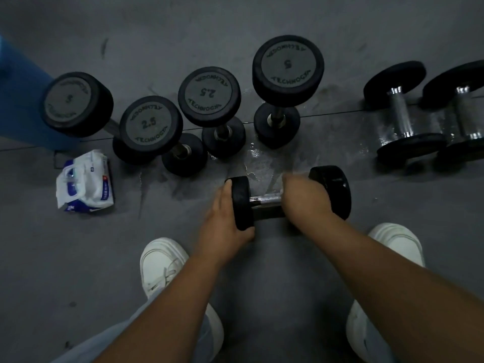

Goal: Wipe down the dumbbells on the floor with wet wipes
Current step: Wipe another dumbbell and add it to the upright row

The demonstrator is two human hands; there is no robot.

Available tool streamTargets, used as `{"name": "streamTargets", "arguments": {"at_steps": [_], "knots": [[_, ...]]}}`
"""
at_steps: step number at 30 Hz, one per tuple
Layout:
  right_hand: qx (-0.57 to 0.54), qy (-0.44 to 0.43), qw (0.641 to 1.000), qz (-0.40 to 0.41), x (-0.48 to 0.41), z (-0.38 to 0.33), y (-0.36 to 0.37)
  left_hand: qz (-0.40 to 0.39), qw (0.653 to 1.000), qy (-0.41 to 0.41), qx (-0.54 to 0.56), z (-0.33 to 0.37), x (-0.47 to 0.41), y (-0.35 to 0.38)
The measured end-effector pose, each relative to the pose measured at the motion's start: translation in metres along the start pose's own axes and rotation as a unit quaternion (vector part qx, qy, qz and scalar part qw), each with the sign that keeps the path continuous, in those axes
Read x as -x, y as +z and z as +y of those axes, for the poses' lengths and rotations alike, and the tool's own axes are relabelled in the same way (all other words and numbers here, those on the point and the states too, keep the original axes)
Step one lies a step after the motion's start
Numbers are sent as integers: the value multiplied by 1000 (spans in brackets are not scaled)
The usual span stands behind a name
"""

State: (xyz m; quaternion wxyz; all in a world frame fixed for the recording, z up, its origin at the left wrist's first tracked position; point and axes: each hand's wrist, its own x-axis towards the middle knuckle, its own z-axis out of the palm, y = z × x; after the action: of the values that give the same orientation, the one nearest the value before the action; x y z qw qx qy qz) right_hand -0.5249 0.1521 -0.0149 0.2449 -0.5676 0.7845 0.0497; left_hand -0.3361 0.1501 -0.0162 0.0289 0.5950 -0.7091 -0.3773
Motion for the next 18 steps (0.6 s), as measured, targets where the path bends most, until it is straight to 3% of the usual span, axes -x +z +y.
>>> {"name": "streamTargets", "arguments": {"at_steps": [2, 6, 10, 13, 16, 18], "knots": [[104, -45, 993, 18, 12, -7, 21, 8, 999, -34, 39, 4, -3, 7], [85, -136, 987, 31, 1, 10, 27, -11, 997, -60, 53, 11, -16, 3], [35, -78, 995, 49, 11, -19, 32, -20, 997, -76, 12, 13, -26, -3], [29, -145, 988, 51, 16, -38, 39, -32, 996, -71, 33, 13, -25, -5], [32, -46, 994, 98, 7, -12, 26, -28, 996, -79, 36, 13, -24, -5], [52, -57, 991, 107, 11, -10, 30, -23, 996, -84, 32, 15, -26, -5]]}}
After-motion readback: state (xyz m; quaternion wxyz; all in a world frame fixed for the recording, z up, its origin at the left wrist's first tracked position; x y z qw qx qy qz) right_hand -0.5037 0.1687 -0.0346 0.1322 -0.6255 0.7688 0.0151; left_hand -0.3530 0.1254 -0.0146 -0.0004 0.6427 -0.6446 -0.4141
